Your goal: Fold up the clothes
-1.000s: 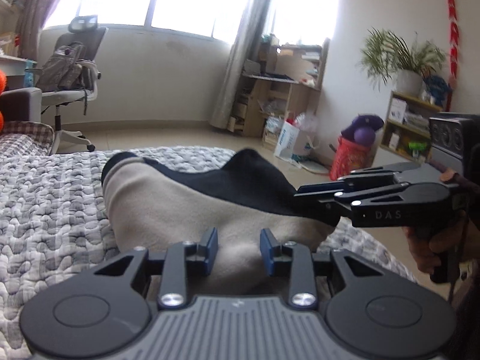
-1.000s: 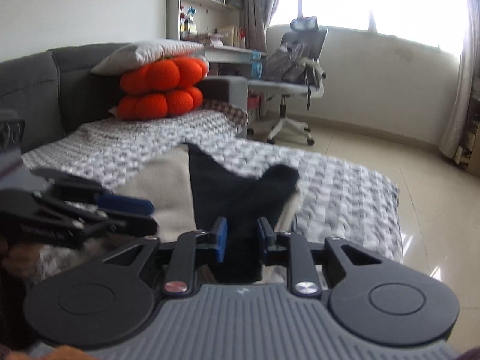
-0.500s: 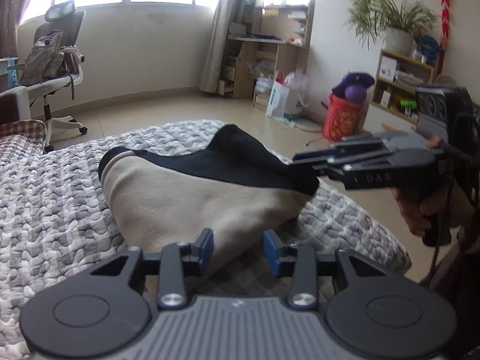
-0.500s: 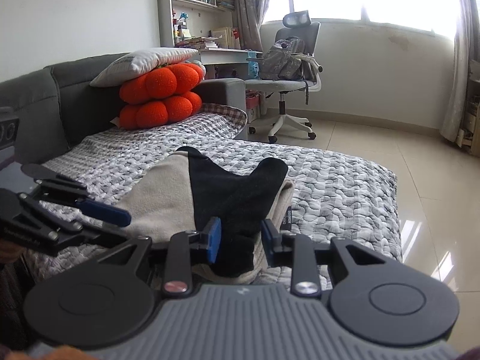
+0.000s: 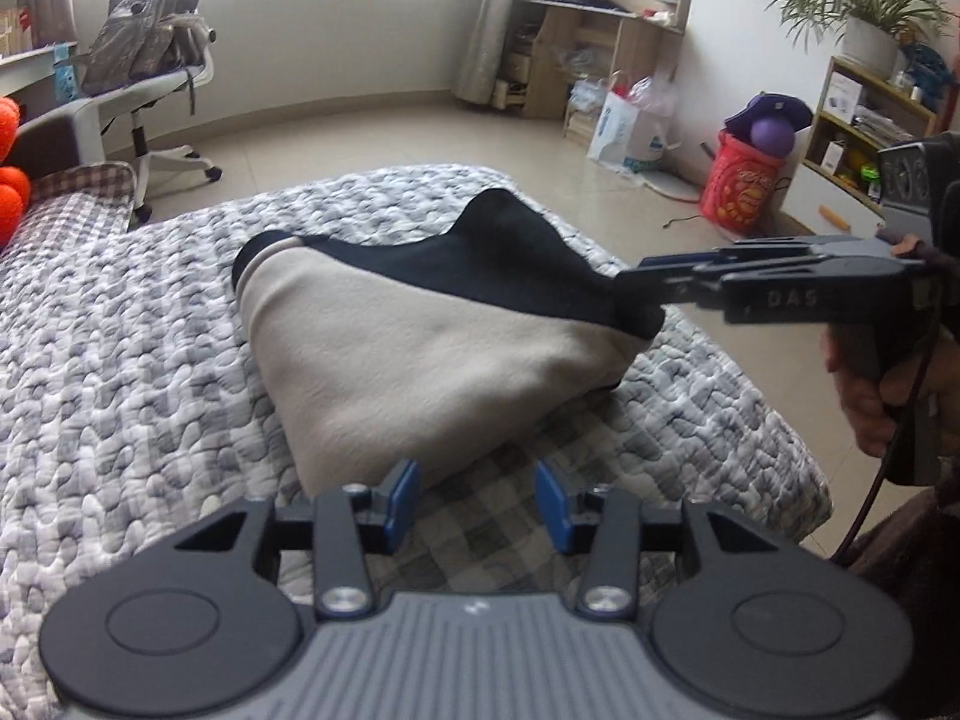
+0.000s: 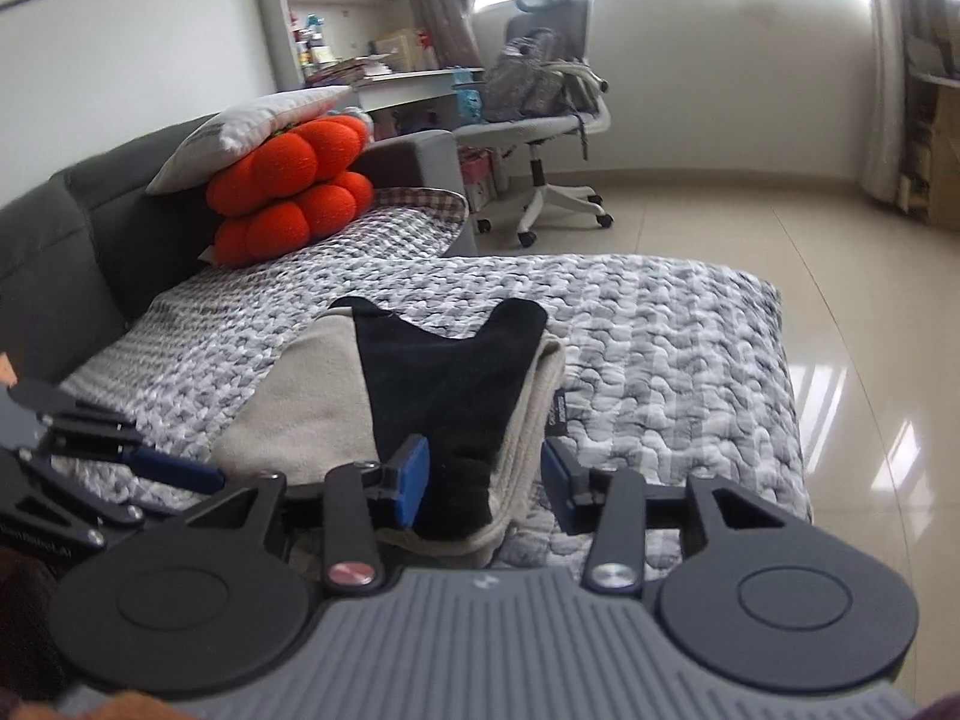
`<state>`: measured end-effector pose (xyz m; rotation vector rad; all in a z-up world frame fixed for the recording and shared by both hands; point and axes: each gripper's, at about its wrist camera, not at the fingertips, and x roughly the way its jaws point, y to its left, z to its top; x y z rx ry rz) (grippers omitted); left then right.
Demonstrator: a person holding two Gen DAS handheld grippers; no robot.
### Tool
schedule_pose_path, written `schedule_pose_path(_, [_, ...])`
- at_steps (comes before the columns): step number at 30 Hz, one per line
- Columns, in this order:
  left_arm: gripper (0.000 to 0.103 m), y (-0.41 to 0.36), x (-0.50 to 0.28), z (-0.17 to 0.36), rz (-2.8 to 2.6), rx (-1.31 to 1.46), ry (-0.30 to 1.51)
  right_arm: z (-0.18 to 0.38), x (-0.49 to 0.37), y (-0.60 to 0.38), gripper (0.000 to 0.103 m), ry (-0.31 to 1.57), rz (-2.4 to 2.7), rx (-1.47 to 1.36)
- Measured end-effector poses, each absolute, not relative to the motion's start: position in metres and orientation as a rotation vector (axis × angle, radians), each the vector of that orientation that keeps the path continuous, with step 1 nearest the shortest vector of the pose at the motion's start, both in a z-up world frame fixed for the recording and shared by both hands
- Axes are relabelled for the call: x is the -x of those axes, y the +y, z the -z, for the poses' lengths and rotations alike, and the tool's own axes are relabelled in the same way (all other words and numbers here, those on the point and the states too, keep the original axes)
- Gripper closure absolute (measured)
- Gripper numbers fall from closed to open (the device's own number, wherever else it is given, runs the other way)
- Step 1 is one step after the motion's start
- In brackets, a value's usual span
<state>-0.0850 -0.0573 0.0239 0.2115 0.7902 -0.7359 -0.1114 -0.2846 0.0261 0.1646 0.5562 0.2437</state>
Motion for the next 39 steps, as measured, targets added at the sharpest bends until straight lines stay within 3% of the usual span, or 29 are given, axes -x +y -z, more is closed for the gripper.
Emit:
schedule_pose_path(12, [0.058,-0.034,0.052,-0.059,0.754,-0.085,0.774,-0.033,0.098,-0.298,0.057,0.541,-0.213,-0.298])
schedule_pose_path(17, [0.060,-0.039,0.020,-0.049,0.679,-0.048,0.835,-0.032,0.080,-0.297,0.057,0.550,-0.207,-0.359])
schedule_pose_path(24, [0.067,-0.039,-0.006,-0.033,0.615,0.058,0.780,-0.031,0.053,-0.286,0.057,0.548,-0.205,-0.328])
schedule_pose_path(39, [0.067,-0.023,-0.055,-0.007,0.513,0.276,0.797,-0.009,0.022,-0.319,0.057,0.578,-0.098,-0.484])
